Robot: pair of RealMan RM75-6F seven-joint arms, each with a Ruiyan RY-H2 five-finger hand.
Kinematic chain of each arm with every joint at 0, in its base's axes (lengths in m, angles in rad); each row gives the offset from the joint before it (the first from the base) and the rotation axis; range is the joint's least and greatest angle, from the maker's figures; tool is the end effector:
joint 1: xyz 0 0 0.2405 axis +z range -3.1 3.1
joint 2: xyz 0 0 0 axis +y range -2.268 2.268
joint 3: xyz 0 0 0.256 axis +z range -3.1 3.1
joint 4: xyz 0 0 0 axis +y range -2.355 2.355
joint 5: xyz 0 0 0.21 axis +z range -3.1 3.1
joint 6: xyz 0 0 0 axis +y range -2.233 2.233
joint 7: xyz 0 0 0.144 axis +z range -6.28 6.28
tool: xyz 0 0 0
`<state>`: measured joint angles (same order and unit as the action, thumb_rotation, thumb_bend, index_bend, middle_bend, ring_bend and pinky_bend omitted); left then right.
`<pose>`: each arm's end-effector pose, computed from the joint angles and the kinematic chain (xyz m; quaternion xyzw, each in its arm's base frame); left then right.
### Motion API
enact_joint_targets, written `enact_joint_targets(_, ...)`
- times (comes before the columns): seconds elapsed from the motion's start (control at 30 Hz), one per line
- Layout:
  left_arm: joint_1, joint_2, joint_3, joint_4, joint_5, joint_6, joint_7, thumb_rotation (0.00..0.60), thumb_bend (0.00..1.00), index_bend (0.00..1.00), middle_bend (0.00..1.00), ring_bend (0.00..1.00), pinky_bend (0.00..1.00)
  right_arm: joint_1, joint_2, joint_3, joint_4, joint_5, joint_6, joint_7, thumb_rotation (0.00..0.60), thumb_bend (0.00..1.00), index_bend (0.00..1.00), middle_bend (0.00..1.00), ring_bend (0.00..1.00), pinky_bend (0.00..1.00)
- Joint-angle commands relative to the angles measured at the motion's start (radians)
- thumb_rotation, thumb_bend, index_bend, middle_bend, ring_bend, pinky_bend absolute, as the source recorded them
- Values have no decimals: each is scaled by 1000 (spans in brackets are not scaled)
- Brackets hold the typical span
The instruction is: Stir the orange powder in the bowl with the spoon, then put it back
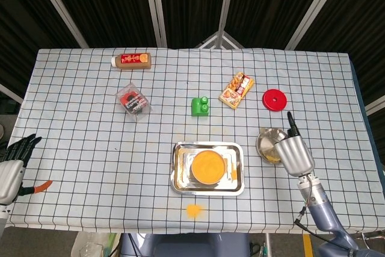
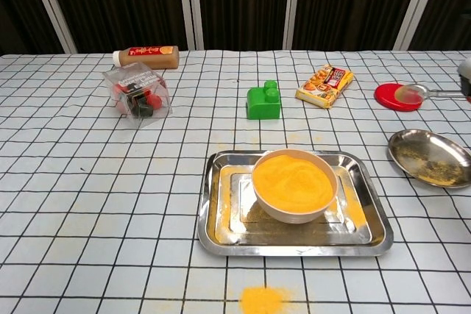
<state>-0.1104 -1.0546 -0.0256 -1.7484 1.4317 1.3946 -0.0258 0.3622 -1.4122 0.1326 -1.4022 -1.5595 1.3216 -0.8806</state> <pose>-0.2995 0.1805 0.1547 -0.5834 -0.4569 -0.3783 0.5548 -0.2482 -0.2761 0.0693 0.7416 -0.0266 0.2163 0.6344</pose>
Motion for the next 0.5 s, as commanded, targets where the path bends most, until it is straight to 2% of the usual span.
enact_joint_targets(0.03, 6, -20, -6, 36, 35, 35, -7, 600, 0, 0, 0, 0, 0, -26, -24, -6, 60, 42, -4, 39, 600, 941, 952, 828, 560, 24)
enact_joint_targets(0.5, 7, -32, -4, 59, 35, 35, -15, 600, 0, 0, 0, 0, 0, -49, -157, -6, 184, 155, -36, 132, 600, 940, 951, 828, 560, 24)
